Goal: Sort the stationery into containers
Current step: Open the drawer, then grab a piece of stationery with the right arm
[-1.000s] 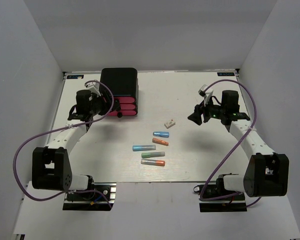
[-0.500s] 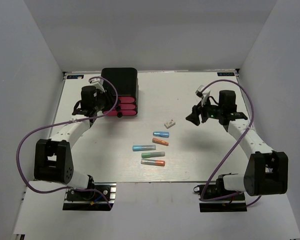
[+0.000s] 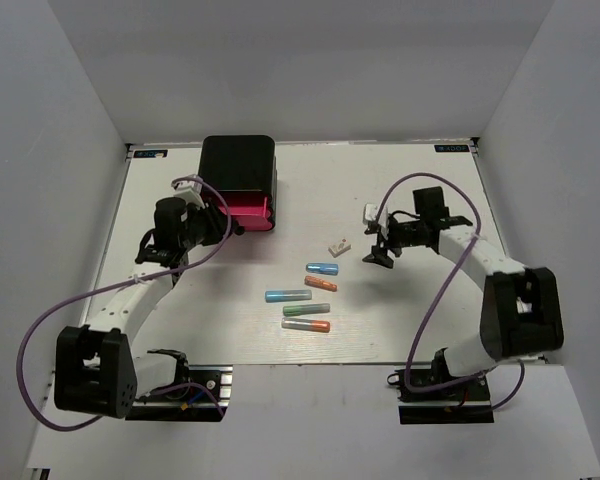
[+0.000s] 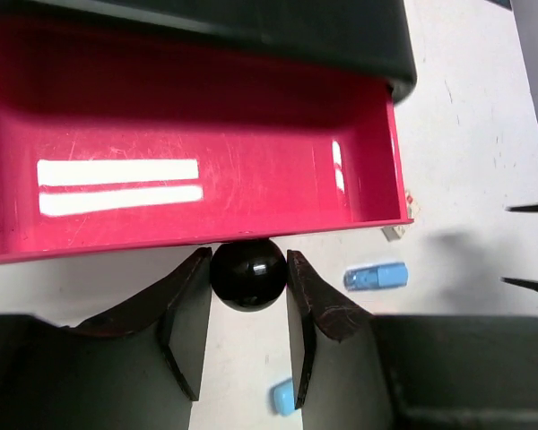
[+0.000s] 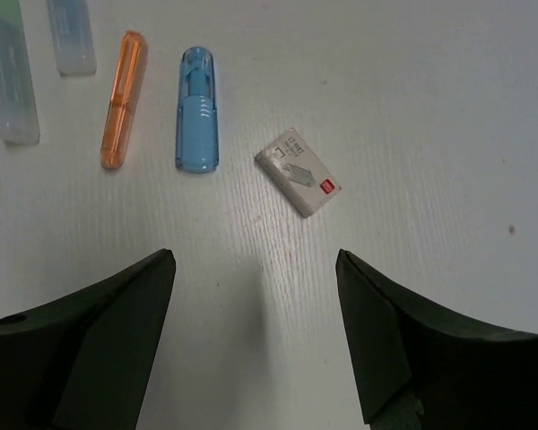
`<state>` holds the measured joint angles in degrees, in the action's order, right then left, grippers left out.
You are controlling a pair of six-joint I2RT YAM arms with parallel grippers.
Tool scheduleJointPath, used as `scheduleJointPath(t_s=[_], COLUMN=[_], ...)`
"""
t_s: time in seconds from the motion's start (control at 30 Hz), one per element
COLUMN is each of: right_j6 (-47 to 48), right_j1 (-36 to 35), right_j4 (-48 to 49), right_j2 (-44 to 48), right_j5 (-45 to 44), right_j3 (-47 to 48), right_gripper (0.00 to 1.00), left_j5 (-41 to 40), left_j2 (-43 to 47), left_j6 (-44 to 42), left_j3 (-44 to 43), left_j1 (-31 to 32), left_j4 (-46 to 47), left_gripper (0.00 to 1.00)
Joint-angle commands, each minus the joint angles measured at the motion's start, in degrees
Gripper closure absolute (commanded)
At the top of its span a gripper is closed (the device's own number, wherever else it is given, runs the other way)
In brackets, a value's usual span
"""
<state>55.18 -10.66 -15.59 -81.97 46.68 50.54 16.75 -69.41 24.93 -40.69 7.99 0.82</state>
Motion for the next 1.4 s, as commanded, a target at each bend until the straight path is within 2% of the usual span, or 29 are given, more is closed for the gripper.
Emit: scheduleJointPath(t_s=[0.0,0.1,0.13,0.17,0.2,0.23,0.33,0.47,0.53,0.7,0.8,0.83,0.93,0.97,1.07,1.13,1.2,1.27,1.3,1.37], right_j6=[32.95,41.75,44.90,46.50,47.21,47.21,48.35,50.29,50.73,48.11,47.22,46.78,45.46,45.28,45.46,45.11,41.34,32.58,30.01,14.43], right_j1=[-1.03,-1.91,-2.17,-2.52,-2.96,-3.40,-4.90,-6.65,-7.53,-9.20,-10.00,-10.43,-10.44,-10.44,-10.44,-10.44,-11.14,-11.93,-13.50,-15.79], right_j4=[-13.65,-22.16,-26.03,-28.50,-28.96,-28.79,-27.38,-31.06,-33.08,-31.35,-32.30,-33.26,-35.02,-36.07,-39.07,-39.77,-39.60,-34.80,-32.59,-18.15], right_j2=[-7.03,-15.81,-19.24,-20.93,-23.29,-25.41,-28.67,-32.89,-35.17,-36.85,-38.61,-40.18,-42.29,-42.65,-42.31,-39.59,-34.00,-30.89,-25.92,-22.63], right_j5=[4.66,3.42,2.29,1.58,0.79,-0.17,-3.07,-4.49,-5.28,-6.51,-7.73,-8.35,-9.67,-9.85,-10.29,-7.66,-3.45,2.00,2.97,3.78], right_j3=[7.68,15.95,20.17,21.77,25.10,26.96,29.77,34.07,35.40,35.94,37.69,38.13,40.42,41.47,42.35,42.44,42.71,42.80,41.84,40.25], right_gripper=[0.22,0.22,0.22,0.22,0.22,0.22,0.22,0.22,0.25,0.26,0.32,0.35,0.57,0.69,0.85,0.89,0.92,0.94,0.95,0.95], left_j5=[-0.14,-0.14,-0.14,-0.14,-0.75,-0.76,-1.28,-1.90,-1.90,-1.90,-2.42,-2.43,-2.95,-2.95,-2.95,-2.43,-1.81,-1.81,-1.29,-1.28], left_j2=[3.40,4.80,5.33,5.33,5.86,5.86,7.09,9.19,10.60,13.50,16.58,17.28,19.83,20.45,22.99,24.66,27.65,31.24,32.39,34.33], left_j6=[-0.58,-0.58,0.03,0.03,0.03,0.03,0.03,0.03,0.03,0.64,1.26,1.26,1.26,1.26,1.26,1.26,1.79,3.36,3.98,5.30], left_j3=[2.36,3.68,3.68,4.29,4.30,4.30,4.83,4.83,4.83,4.83,5.35,5.35,5.35,5.35,5.35,6.40,7.71,9.65,10.36,12.37], left_j1=[0.10,0.10,0.10,0.10,0.10,0.10,0.10,0.10,0.10,0.10,0.10,0.10,0.10,0.10,0.10,0.10,0.10,0.10,0.10,0.10], left_j4=[-2.40,-2.93,-2.93,-2.93,-3.45,-3.46,-3.98,-6.17,-6.79,-8.82,-9.96,-10.66,-13.46,-14.00,-16.10,-17.16,-18.22,-19.88,-19.89,-20.59], left_gripper=[0.81,0.75,0.64,0.58,0.50,0.38,0.30,0.27,0.26,0.26,0.26,0.26,0.26,0.26,0.26,0.26,0.26,0.27,0.27,0.27])
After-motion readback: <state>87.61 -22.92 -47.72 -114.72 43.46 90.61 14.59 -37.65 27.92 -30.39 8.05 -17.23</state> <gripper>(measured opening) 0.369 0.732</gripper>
